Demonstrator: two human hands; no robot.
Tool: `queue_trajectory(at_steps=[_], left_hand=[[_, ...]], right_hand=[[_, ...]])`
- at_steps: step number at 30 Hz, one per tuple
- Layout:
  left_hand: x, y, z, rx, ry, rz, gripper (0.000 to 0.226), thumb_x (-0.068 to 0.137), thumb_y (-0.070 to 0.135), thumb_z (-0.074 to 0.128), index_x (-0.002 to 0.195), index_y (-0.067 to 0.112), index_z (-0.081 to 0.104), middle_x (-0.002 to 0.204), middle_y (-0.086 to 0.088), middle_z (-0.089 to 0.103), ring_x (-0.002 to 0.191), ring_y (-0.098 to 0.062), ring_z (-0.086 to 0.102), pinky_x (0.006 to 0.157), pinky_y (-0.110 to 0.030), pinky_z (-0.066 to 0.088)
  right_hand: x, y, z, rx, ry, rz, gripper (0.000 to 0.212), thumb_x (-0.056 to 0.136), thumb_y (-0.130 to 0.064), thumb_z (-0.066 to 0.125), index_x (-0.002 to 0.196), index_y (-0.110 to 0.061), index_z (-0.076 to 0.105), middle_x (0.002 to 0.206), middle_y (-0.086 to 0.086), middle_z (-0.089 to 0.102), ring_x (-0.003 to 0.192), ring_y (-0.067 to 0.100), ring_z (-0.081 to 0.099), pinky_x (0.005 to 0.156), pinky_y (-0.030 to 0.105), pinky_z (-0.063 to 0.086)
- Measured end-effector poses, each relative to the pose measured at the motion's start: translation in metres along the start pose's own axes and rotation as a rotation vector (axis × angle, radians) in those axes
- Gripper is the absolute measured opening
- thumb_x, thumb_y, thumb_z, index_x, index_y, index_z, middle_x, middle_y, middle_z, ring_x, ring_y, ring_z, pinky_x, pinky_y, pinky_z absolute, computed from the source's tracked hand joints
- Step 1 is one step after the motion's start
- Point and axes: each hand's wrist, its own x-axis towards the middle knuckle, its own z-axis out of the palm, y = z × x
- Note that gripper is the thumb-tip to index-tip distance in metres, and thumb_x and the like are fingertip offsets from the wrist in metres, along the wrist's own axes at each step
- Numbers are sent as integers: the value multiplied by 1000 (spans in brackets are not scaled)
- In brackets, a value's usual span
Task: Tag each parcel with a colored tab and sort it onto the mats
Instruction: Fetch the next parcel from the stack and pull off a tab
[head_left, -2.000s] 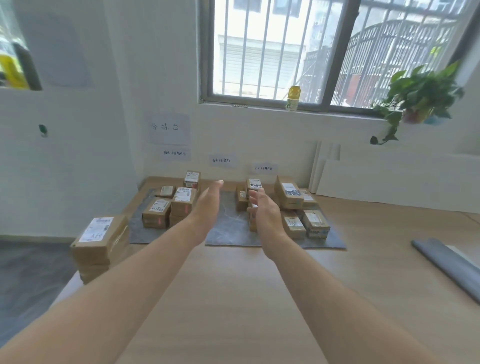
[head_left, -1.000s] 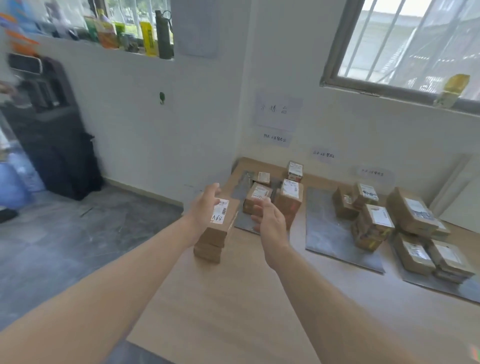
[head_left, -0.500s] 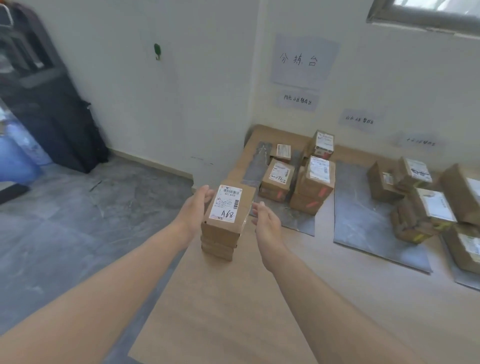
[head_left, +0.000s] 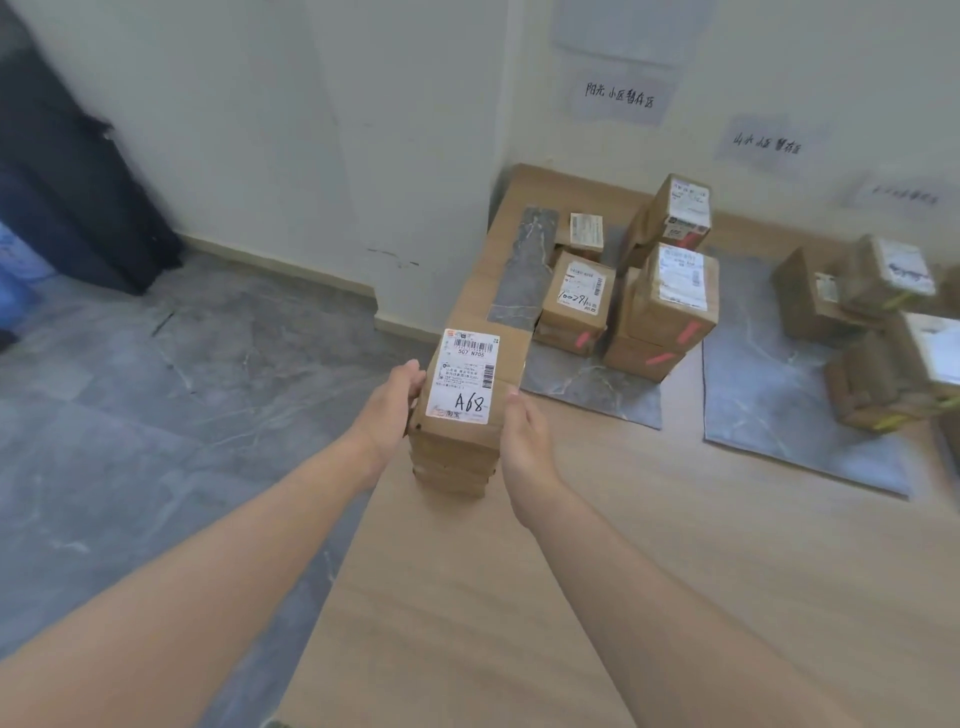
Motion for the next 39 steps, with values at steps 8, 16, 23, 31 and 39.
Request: queue_trajectory(at_steps=[8, 16, 23, 31, 39], left_hand=[[-18, 36, -17, -2, -63, 106, 47, 106, 44, 25, 111, 26, 68, 102, 17, 71, 93, -12, 63, 84, -31, 44], [-79, 101, -28, -7, -113, 272, 41, 106, 46, 27, 111, 25, 62, 112, 7, 66, 96, -19, 62, 90, -39, 46], [-141, 152, -10, -21, -138, 454, 37, 106, 42, 29, 96, 25, 61, 94, 6, 67, 84, -17, 62, 90, -39, 48], [-198, 175, 40, -18, -192, 582, 41, 105, 38, 28, 96, 25, 65, 78, 8, 72, 78, -17, 66, 77, -35, 53], [-239, 169, 107, -10, -203, 610, 43, 105, 41, 30, 101, 21, 67, 77, 6, 73, 74, -16, 66, 65, -29, 54]], right_hand=[[-22, -35, 9, 82, 70, -30, 30, 109, -41, 35, 115, -33, 63, 100, -23, 65, 97, 1, 59, 82, 26, 45], [-73, -101, -3, 109, 118, -161, 32, 107, -46, 36, 114, -33, 65, 112, -10, 71, 104, 10, 62, 94, 35, 49], [-128, -157, -41, 85, 197, -315, 41, 106, -49, 35, 106, -22, 66, 102, -6, 67, 102, 18, 59, 96, 38, 48], [-173, -180, -109, 154, 240, -429, 37, 107, -49, 34, 108, -29, 65, 102, -13, 69, 105, 13, 61, 90, 34, 45], [-195, -167, -180, 184, 237, -468, 44, 105, -54, 36, 126, -26, 63, 120, -10, 68, 114, 13, 59, 100, 39, 43]])
